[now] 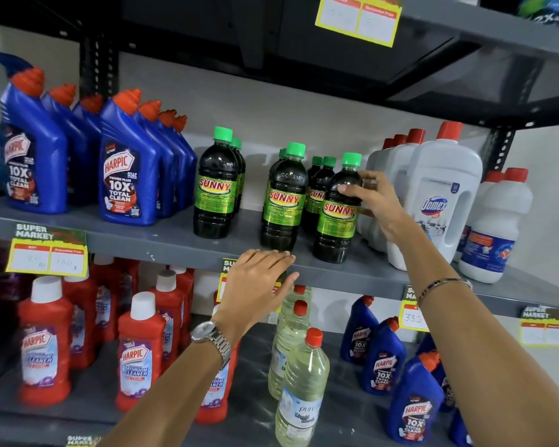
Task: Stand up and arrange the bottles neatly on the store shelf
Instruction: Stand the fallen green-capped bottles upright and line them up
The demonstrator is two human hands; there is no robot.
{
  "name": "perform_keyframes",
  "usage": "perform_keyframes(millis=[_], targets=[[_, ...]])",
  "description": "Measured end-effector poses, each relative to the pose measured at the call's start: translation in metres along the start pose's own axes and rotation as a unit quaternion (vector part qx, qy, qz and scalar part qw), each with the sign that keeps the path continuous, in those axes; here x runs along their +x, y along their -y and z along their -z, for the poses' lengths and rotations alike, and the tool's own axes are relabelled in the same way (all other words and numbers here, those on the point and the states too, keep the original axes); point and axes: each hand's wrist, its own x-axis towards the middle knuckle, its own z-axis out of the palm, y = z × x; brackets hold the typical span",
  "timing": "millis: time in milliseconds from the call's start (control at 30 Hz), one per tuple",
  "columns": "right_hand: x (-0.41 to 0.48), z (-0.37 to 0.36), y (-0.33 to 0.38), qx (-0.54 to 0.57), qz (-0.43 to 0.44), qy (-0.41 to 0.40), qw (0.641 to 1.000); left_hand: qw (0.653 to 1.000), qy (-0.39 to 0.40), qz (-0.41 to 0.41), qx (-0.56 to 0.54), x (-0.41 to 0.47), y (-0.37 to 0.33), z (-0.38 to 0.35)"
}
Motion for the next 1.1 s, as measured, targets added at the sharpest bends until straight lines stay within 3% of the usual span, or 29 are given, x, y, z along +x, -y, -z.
perform_keyframes(millis=[133,533,667,733,800,867,933,1100], targets=[[-0.003,-0.001,-0.002,-0.019,-0.004,0.048,0.999,1.000,0.001,0.002,0.000,0.000,0.000,0.000],[-0.011,-0.007,-0.006,0.018,-0.005,0.043,0.999,0.998,0.040,0.035,-0.038,0.003,-0.003,0.007],[-0.020,-0.007,-0.031,0.002,-0.030,0.054,0.998,0.982,-0.016,0.160,-0.099,0.025,-0.003,0.028],[-0.028,-0.008,-0.046,-0.043,-0.054,0.099,0.993,0.954,0.050,0.256,-0.146,0.043,0.007,0.030],[-0.032,-0.011,-0.056,-0.093,-0.061,0.127,0.986,0.888,0.205,0.349,-0.218,0.062,0.021,0.030],[-0.028,-0.010,-0.068,-0.118,-0.058,0.128,0.983,0.832,0.321,0.377,-0.251,0.077,0.035,0.024],[-0.023,-0.007,-0.075,-0.125,-0.058,0.124,0.983,0.815,0.359,0.363,-0.275,0.084,0.044,0.015],[-0.025,-0.009,-0.065,-0.123,-0.076,0.125,0.982,0.818,0.343,0.335,-0.318,0.084,0.052,0.001]])
